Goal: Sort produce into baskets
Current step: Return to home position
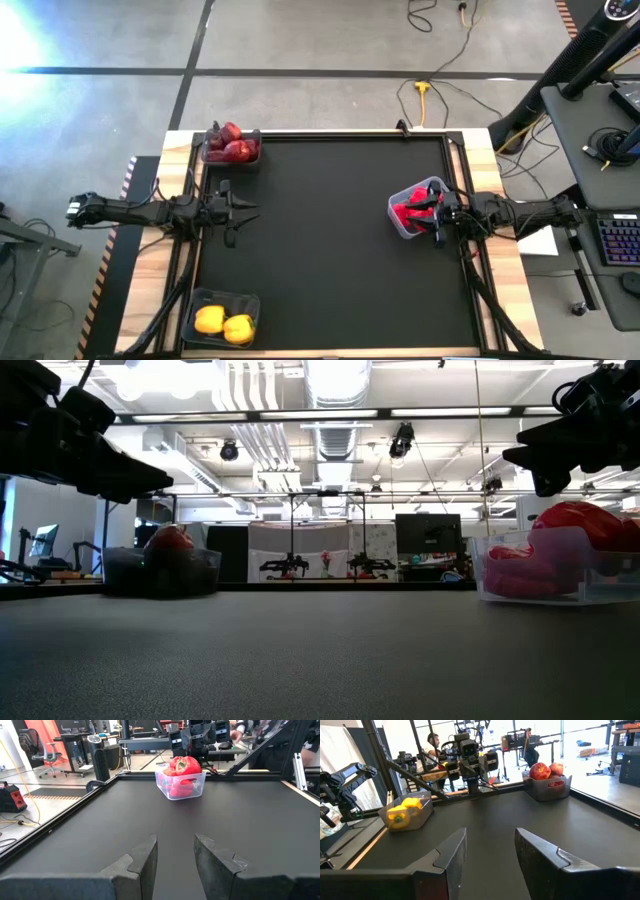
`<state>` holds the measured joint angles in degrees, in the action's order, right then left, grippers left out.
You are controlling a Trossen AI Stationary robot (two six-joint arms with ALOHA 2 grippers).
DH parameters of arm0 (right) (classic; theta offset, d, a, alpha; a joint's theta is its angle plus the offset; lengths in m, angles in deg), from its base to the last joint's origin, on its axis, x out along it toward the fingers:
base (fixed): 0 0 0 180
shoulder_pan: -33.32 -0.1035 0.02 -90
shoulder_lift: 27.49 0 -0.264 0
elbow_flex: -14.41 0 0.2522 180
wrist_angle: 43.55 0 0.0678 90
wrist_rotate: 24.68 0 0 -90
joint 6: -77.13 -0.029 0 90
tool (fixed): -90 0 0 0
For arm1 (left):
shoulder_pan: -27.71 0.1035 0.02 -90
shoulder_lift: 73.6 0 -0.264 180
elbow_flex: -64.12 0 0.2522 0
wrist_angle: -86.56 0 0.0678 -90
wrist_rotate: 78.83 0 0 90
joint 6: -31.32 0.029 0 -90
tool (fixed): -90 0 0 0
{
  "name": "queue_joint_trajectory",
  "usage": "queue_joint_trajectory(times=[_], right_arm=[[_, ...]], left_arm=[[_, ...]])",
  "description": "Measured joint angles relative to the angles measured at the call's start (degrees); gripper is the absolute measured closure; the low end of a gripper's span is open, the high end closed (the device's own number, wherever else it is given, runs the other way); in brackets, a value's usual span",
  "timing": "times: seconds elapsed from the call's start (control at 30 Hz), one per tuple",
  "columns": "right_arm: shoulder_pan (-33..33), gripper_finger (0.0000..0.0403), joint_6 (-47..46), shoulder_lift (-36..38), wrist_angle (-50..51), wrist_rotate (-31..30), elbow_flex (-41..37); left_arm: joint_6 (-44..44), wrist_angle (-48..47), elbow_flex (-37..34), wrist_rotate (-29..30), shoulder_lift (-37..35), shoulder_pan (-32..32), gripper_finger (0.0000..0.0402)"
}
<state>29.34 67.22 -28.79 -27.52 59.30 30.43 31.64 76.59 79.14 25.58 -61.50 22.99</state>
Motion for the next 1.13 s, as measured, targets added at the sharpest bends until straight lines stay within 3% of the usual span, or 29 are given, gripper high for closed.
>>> queue_joint_trajectory(times=[1.13], right_arm=[[0.0, 0.0247, 0.0, 0.0, 0.0, 0.0, 0.0]], left_arm=[[0.0, 0.0, 0.0, 0.0, 0.0, 0.0, 0.029]])
